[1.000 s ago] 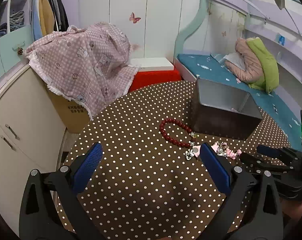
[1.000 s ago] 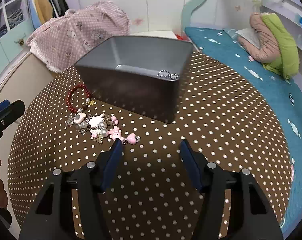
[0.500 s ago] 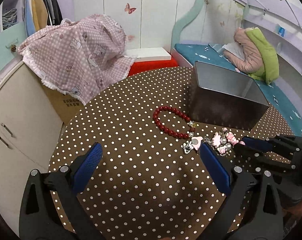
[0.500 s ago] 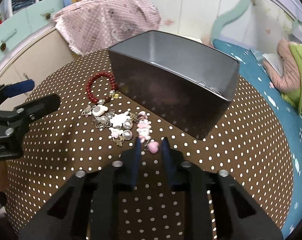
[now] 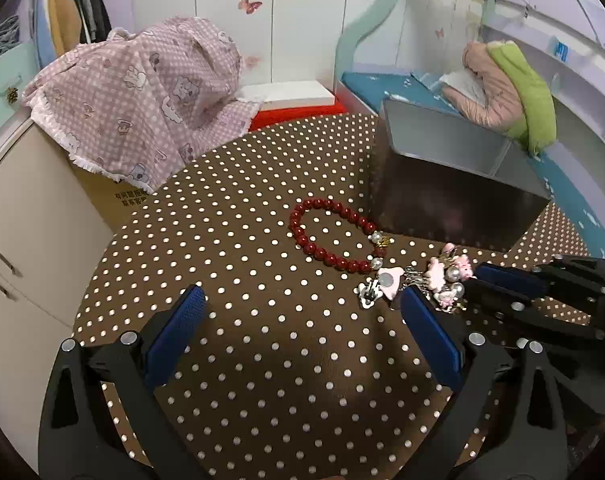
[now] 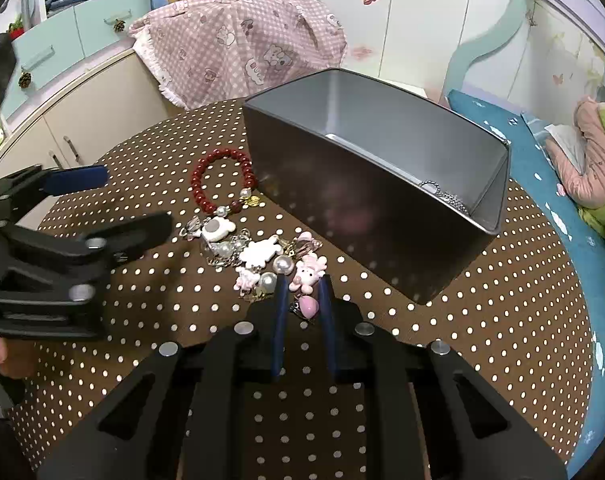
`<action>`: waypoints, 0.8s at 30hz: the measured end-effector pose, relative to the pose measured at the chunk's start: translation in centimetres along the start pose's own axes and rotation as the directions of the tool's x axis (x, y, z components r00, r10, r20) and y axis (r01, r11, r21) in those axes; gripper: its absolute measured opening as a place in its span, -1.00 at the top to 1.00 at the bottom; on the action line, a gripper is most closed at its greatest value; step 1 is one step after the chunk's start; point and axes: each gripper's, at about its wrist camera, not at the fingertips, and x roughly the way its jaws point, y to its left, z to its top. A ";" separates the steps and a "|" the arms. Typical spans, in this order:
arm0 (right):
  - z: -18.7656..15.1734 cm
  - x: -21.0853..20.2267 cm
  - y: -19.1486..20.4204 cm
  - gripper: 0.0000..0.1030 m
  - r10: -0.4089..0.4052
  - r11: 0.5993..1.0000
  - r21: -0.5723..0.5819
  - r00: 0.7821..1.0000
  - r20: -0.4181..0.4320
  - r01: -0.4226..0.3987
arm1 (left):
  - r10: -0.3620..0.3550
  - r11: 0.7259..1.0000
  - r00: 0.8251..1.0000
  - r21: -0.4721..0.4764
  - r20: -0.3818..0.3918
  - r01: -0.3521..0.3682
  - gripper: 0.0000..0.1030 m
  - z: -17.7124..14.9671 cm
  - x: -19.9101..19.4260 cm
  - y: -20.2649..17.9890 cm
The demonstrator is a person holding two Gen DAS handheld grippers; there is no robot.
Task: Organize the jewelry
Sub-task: 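Lower the right tool onto a pink charm while the left lowers onto a silver charm, then close the right tool on the pink charm while the left closes on the silver charm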
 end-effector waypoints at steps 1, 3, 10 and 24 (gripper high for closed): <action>-0.2 -0.1 -0.2 0.73 0.006 1.000 0.010 1.000 0.000 -0.006 | 0.007 1.000 1.000 0.007 -0.006 -0.007 -0.90 0.0 0.4 -0.2; -0.6 -0.5 -0.5 0.73 0.012 0.999 0.030 1.000 0.001 -0.012 | 0.016 1.000 1.000 0.022 -0.018 -0.016 -0.90 0.0 1.0 -0.3; -0.8 -0.8 -1.0 0.73 0.018 0.997 0.069 1.000 0.004 -0.019 | -0.003 0.999 0.998 0.039 -0.066 0.005 -0.87 0.3 2.8 -0.2; -1.0 -2.2 -1.2 0.73 0.037 0.995 0.089 0.999 0.033 -0.040 | -0.176 0.982 0.984 0.062 -0.041 0.178 0.71 -0.5 1.5 -0.8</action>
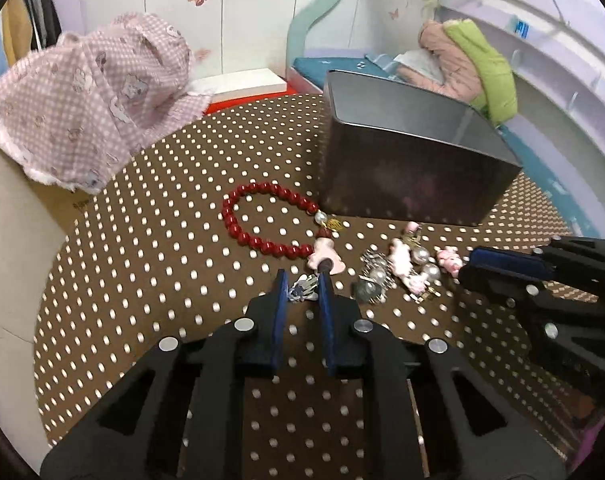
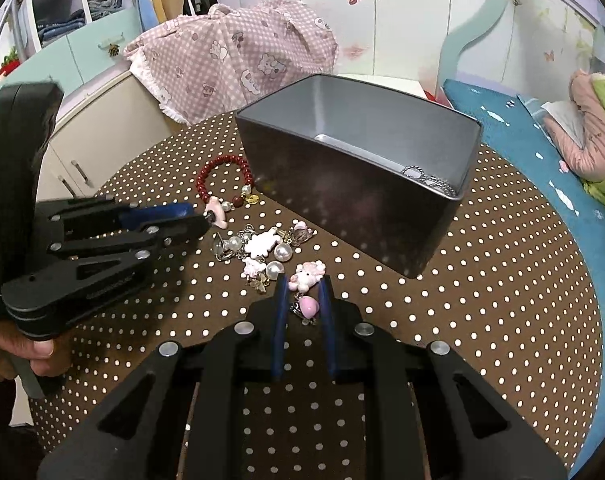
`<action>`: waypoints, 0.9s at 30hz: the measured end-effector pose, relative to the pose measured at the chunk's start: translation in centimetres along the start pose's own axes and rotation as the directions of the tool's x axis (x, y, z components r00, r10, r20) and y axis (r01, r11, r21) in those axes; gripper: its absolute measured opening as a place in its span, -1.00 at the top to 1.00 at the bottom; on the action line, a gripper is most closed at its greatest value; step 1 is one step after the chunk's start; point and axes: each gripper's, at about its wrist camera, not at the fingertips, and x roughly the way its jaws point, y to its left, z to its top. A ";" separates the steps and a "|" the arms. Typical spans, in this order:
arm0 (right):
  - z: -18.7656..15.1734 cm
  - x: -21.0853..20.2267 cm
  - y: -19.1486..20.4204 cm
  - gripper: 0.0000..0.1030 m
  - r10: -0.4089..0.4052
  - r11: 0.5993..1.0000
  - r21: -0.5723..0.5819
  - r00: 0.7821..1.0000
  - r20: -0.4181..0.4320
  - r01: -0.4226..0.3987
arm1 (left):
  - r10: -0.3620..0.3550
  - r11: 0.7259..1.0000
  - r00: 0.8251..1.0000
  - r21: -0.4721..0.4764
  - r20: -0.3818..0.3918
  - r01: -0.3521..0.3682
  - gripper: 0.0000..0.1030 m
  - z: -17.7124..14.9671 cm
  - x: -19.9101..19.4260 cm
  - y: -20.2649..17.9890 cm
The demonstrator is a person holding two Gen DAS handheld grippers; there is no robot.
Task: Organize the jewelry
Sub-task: 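Close the right tool on the pink charm while the left closes on the silver charm, then carry the pink charm into the box with the right tool while the left releases its charm there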
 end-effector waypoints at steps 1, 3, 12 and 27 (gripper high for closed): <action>0.0 -0.1 0.0 0.73 0.002 1.000 0.002 1.000 0.002 -0.002 | -0.006 1.000 1.000 -0.007 0.001 0.006 0.71 -0.2 -0.2 -0.1; 0.0 -0.4 0.0 0.73 0.006 1.000 0.007 1.000 0.007 -0.006 | -0.014 1.000 1.000 -0.020 0.003 0.014 0.71 -0.5 -0.7 0.1; 0.7 -2.7 0.4 0.73 0.020 1.000 -0.004 0.999 0.046 -0.020 | -0.021 0.998 0.998 -0.055 0.065 0.024 0.71 -0.4 -4.9 1.3; 7.1 -10.5 1.2 0.73 -0.008 0.997 -0.077 0.971 0.239 0.027 | -0.013 1.000 0.963 0.021 0.269 0.007 0.71 6.7 -12.9 -0.6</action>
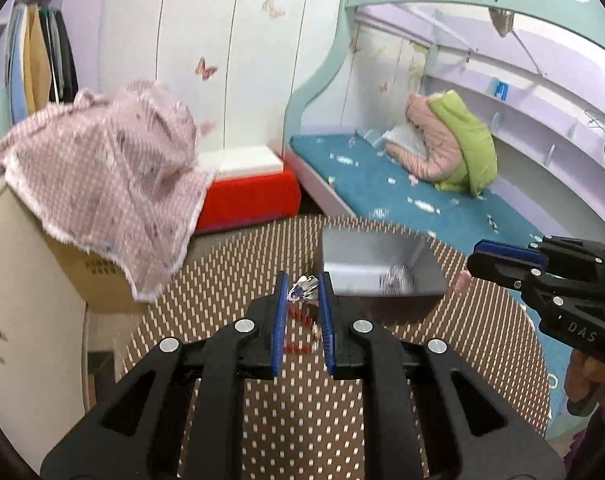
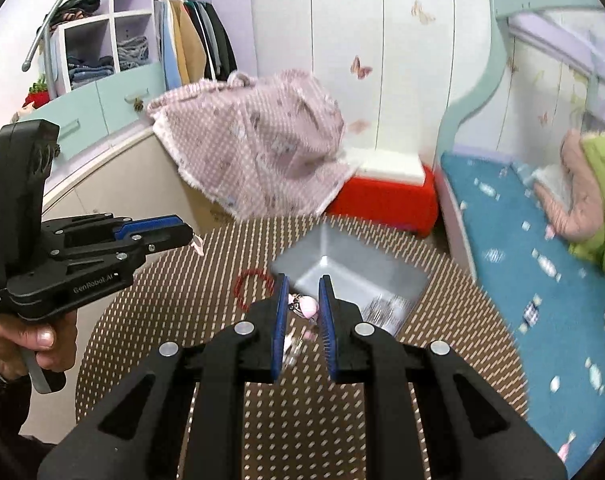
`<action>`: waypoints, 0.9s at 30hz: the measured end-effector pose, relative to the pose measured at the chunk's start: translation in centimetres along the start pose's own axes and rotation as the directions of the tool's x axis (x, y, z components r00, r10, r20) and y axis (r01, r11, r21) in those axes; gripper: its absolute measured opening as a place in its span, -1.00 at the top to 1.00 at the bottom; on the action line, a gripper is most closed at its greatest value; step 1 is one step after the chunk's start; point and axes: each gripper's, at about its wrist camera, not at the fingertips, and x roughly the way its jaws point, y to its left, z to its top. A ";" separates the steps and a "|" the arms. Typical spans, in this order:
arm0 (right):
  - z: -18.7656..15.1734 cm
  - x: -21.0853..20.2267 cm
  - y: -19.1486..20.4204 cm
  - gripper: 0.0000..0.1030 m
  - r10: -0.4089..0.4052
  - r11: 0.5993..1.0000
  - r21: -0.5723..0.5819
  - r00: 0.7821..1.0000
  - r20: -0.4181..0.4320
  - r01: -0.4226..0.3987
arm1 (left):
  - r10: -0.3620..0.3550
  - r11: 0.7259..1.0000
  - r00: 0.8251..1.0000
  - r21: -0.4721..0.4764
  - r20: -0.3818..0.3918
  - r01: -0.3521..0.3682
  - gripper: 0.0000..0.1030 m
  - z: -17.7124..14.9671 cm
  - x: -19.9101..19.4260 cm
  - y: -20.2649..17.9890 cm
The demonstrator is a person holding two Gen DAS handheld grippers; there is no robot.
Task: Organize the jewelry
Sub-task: 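Carry the pink charm into the box with the right tool while the left releases its charm there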
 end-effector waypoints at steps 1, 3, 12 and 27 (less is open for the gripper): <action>0.8 -0.2 -0.2 0.73 -0.008 1.000 -0.002 1.000 0.012 0.008 | 0.001 1.000 1.000 0.005 0.014 -0.001 0.71 0.7 -0.1 -0.2; 2.0 -0.2 -0.7 0.73 -0.020 1.000 0.000 0.999 0.027 0.020 | 0.002 1.000 0.999 0.018 0.048 -0.003 0.70 2.6 -0.5 -0.7; 5.1 1.8 -3.5 0.73 -0.014 0.999 0.045 1.000 0.009 0.014 | -0.061 0.997 0.997 0.047 0.052 0.059 0.70 8.3 2.3 -2.6; 3.6 9.4 -5.9 0.72 0.044 0.988 0.156 0.986 -0.158 -0.019 | -0.082 0.996 0.987 0.031 -0.141 0.087 0.70 7.2 12.1 -3.1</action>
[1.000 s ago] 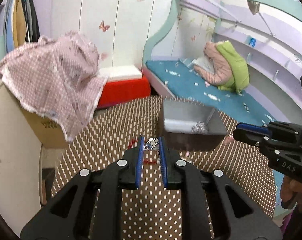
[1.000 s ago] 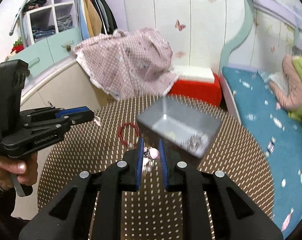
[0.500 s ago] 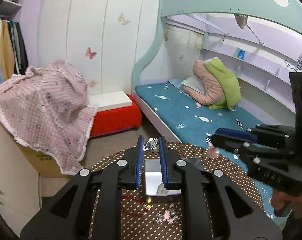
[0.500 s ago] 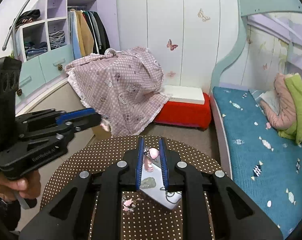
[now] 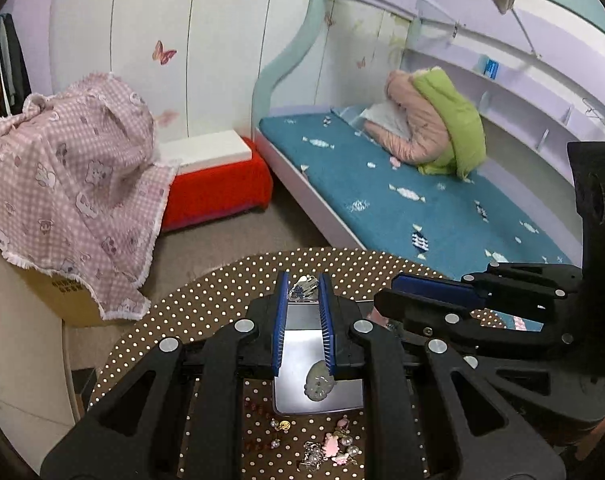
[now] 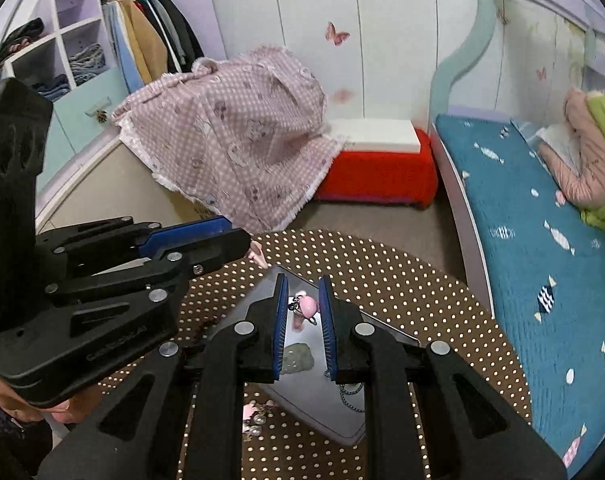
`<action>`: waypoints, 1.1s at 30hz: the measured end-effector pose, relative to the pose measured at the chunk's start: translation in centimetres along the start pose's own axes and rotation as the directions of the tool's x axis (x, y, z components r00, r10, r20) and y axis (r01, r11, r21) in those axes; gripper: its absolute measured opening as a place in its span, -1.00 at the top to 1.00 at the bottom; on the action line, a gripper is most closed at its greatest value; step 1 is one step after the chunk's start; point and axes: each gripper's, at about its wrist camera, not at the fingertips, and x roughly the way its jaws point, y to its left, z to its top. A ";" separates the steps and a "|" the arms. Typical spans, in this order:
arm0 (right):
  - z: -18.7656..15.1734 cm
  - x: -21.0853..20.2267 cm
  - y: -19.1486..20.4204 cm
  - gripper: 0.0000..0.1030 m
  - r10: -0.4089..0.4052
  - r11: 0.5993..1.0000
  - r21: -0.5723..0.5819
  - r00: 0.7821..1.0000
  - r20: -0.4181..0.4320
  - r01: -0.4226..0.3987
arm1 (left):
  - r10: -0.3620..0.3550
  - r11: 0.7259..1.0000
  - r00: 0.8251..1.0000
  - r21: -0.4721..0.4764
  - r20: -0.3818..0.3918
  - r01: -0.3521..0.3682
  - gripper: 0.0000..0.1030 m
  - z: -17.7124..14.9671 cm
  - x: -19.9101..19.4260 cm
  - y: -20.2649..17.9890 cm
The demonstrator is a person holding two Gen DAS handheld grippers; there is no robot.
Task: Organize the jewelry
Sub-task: 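Carry the pink charm into the box with the right tool while the left releases its charm there, then withdraw both open tools from the metal box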
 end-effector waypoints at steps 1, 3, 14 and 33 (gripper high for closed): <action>0.0 0.3 -0.2 0.71 -0.001 1.000 0.008 1.000 -0.006 0.001 | 0.003 1.000 1.000 -0.002 -0.004 -0.003 0.69 -0.1 0.3 0.1; -0.2 0.6 -0.5 0.70 -0.007 1.000 0.024 1.000 -0.008 0.007 | 0.012 1.000 1.000 -0.001 -0.009 -0.012 0.60 0.0 0.7 0.2; -0.9 -1.9 -2.8 -0.75 -0.088 0.988 0.135 0.994 0.069 0.078 | 0.138 0.989 0.986 -0.058 0.095 -0.133 -0.88 -0.3 -2.7 2.2; -1.8 -11.1 1.9 -0.86 -0.180 0.976 0.173 0.944 0.275 0.135 | 0.259 0.966 0.925 -0.098 0.279 -0.240 -0.90 -2.8 -15.0 0.8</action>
